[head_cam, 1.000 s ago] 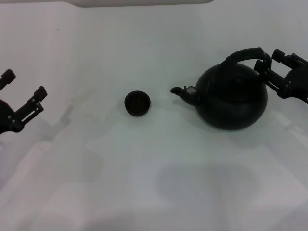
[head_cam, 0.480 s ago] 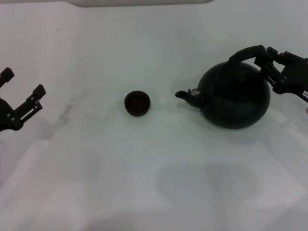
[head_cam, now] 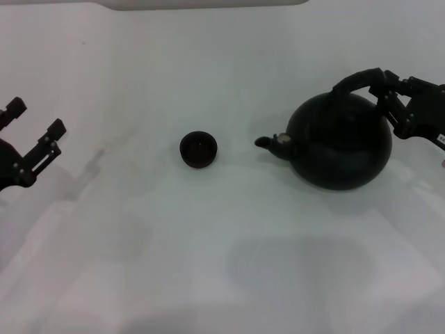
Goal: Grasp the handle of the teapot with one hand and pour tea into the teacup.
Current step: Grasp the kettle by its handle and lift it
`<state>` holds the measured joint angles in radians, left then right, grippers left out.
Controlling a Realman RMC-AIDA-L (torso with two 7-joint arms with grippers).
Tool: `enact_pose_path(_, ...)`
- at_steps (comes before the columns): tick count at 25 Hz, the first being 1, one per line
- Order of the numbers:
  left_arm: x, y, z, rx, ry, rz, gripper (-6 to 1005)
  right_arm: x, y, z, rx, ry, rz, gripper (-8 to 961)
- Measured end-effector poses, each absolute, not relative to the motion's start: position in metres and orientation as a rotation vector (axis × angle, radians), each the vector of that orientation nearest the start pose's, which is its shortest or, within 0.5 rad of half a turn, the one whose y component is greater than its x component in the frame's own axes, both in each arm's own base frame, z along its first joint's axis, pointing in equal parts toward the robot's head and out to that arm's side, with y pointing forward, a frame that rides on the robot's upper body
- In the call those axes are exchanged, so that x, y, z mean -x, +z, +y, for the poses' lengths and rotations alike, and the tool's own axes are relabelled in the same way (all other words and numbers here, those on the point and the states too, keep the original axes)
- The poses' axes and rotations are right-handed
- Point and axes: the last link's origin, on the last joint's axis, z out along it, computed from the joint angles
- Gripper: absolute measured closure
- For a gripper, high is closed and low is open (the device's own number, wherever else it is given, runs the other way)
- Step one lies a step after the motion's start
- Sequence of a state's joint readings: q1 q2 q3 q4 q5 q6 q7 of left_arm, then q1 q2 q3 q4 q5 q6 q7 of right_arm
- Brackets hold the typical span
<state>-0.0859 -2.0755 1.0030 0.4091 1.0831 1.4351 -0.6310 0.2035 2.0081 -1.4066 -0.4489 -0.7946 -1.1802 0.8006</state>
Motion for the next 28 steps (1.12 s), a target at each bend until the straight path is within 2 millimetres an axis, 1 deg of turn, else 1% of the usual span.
enact_pose_path(1,0.355,0.007,0.227,2.012,-0.804,-0.464,241,-0.335,-0.007,0.285,2.123,0.793,0.605,752)
enact_pose_path(9,0.355,0.006,0.225,2.012,-0.804,-0.459,277,-0.331,-0.012,0.285,2.159,0.748,0.499,764)
enact_pose_path(15,0.355,0.006,0.224,2.012,-0.805,-0.462,296,-0.317,-0.015,0.291,2.196,0.747,0.392,776)
enact_pose_path(18,0.356,0.005,0.223,2.012,-0.805,-0.471,297,-0.311,-0.014,0.295,2.196,0.748,0.359,791)
enact_pose_path(24,0.355,0.003,0.218,2.018,-0.818,-0.471,298,-0.297,-0.017,0.303,2.221,0.727,0.276,792)
enact_pose_path(28,0.355,0.003,0.216,2.021,-0.827,-0.470,299,-0.292,-0.017,0.307,2.222,0.714,0.246,795)
